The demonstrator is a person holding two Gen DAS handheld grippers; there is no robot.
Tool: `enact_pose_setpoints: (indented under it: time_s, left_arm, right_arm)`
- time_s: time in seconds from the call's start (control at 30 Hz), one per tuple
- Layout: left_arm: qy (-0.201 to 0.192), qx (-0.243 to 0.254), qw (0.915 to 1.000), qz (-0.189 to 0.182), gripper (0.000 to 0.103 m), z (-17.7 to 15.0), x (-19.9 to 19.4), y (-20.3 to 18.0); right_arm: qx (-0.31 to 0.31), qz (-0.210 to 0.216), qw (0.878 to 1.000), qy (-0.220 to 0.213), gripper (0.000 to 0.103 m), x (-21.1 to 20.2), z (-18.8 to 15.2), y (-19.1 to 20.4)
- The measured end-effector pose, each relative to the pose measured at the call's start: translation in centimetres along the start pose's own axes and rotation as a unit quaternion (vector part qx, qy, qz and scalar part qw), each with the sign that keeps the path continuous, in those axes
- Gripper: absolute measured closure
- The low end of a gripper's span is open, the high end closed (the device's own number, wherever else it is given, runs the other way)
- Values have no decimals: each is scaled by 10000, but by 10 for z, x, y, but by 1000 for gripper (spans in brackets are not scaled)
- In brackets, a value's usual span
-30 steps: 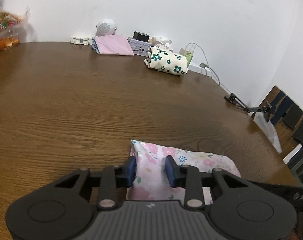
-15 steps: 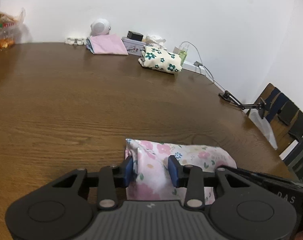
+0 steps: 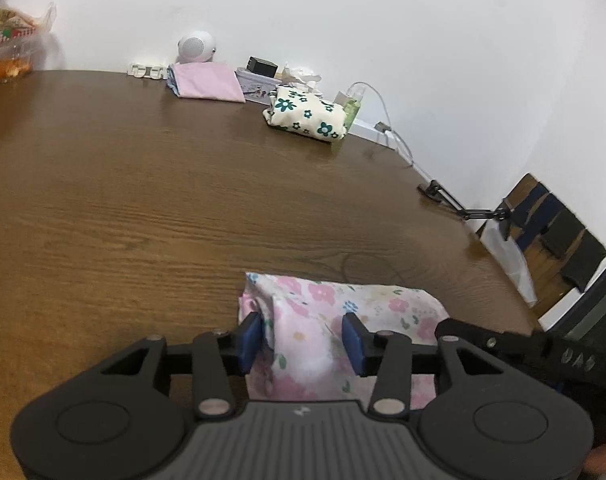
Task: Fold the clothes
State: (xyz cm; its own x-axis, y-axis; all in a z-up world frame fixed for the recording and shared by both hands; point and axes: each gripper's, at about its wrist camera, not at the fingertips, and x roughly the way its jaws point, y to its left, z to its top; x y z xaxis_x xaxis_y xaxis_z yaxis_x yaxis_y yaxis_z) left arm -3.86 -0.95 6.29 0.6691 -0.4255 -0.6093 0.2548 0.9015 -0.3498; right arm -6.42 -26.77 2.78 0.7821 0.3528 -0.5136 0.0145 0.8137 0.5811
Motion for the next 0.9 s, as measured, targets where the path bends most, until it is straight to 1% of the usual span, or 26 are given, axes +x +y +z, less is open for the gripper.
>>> enact_pose_setpoints:
  time_s: [0.03,0.1,0.13,0.17,0.2,0.23,0.27,0.3,0.33,0.37,0.4,0.43,0.47,0.5,0.53,0.57,0.63,0.7,0.73,0.77,0.8,0.83,0.87,0.9]
  left_arm:
    - [-11,16,10000,-10,57,-2,-2,-1]
    - [-16,39,10000,36,58,-6,-1,-2]
    - [-19,50,10000,61,60,-8,-1,-3]
    - [-35,52,10000,60,60,-9,-1,-4]
    - [-55,63,9999,59,60,-9,-2,-5]
    - [-86,58,9999,76,59,-9,-2,-5]
    - [-121,40,9998,133,59,-9,-1,-5]
    - [-146,45,9997,185,59,-9,0,-5]
    - [-157,40,9997,157,59,-9,0,-5]
    - [-167,34,9998,124,59,-9,0,-5]
    - [-127,-4,9999,-40,59,-9,1,-3]
    - [-84,-36,9999,-112,59,-8,2,-1]
    - [-41,-68,9998,-177,59,-7,2,1]
    - [-36,-102,9998,-152,57,-7,1,3]
    - [-46,-126,9998,-111,51,-6,-1,5]
    - [-57,-150,9998,-70,45,-6,-3,8]
    - [-14,-190,9998,-11,38,-5,-7,14]
    - [126,-284,9995,-60,37,-5,-6,20]
    - [189,-282,9994,-87,38,-5,-5,20]
    - [252,-276,9992,-115,40,-5,-3,20]
    - [319,-229,9991,-152,41,-4,0,18]
    - [345,-191,9990,-206,45,-4,1,17]
    - [359,-187,9989,-240,45,-4,3,15]
    - [373,-184,9988,-272,45,-4,5,13]
  right_arm:
    - [-128,-126,9998,-16,41,-2,-2,3]
    - [-325,-335,9989,-25,45,-3,-6,8]
    - [-234,-236,9994,43,57,0,-7,6]
    - [-141,-157,9998,70,65,4,-7,3]
    - [-52,-86,9999,91,68,7,-8,1]
    - [-54,-4,9999,124,77,9,-8,1]
    - [-58,110,9997,205,81,12,-7,0]
    - [93,293,9990,323,85,16,-5,-4]
    - [390,590,9960,548,91,20,-2,-11]
    - [673,897,9910,732,93,22,2,-20]
    - [854,1029,9881,764,93,22,4,-29]
    - [904,996,9885,686,92,21,5,-34]
    - [938,943,9893,595,86,20,6,-39]
    - [822,818,9917,553,78,16,7,-36]
    - [685,684,9940,517,62,11,9,-32]
    - [548,550,9958,481,50,7,10,-28]
    - [181,322,9985,394,45,1,11,-14]
    - [-192,96,9993,305,44,-5,11,1]
    - [-240,101,9990,364,44,-1,10,4]
    - [-268,123,9986,438,46,3,10,6]
    - [-290,80,9980,547,50,8,8,7]
    - [-361,80,9977,570,60,12,5,8]
    - [-440,87,9973,580,65,14,2,8]
    - [-543,74,9968,579,67,15,0,10]
